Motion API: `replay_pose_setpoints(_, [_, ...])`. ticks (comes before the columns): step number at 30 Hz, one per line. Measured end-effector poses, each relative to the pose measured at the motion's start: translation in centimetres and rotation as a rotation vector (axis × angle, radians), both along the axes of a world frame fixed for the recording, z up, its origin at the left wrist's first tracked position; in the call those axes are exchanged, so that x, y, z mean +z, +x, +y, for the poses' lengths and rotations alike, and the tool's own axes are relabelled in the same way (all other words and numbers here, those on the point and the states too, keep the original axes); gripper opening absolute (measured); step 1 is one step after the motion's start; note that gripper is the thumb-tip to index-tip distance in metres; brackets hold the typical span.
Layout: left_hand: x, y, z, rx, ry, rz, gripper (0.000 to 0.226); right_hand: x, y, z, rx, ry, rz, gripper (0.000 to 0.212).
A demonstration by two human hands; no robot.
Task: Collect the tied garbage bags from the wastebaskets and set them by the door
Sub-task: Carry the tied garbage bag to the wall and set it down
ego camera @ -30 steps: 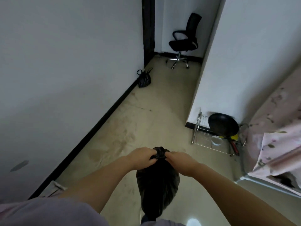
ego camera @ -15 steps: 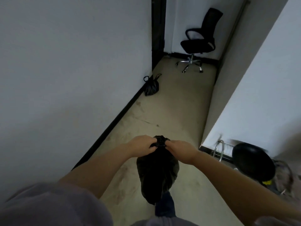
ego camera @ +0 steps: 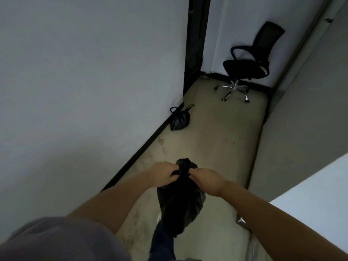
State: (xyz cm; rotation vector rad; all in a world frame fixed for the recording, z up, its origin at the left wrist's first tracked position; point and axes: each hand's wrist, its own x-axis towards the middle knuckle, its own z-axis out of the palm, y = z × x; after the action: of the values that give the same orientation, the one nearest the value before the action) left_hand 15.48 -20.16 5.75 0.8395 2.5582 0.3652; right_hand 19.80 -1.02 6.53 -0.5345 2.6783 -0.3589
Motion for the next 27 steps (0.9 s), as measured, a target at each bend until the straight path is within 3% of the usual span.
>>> replay_pose_setpoints(16, [-0.1, -33.4, 7.6, -0.106, -0.04, -0.047, 0.02, -1.8, -32.4, 7.3, -0.087, -0.063, -0.019, 0.028])
replay_pose_setpoints(27, [-7.1, -52.4, 8.8, 0.381, -0.08, -0.261, 0.016, -8.6, -54.6, 7.2, 0.094, -0.341, -0.191, 0.026])
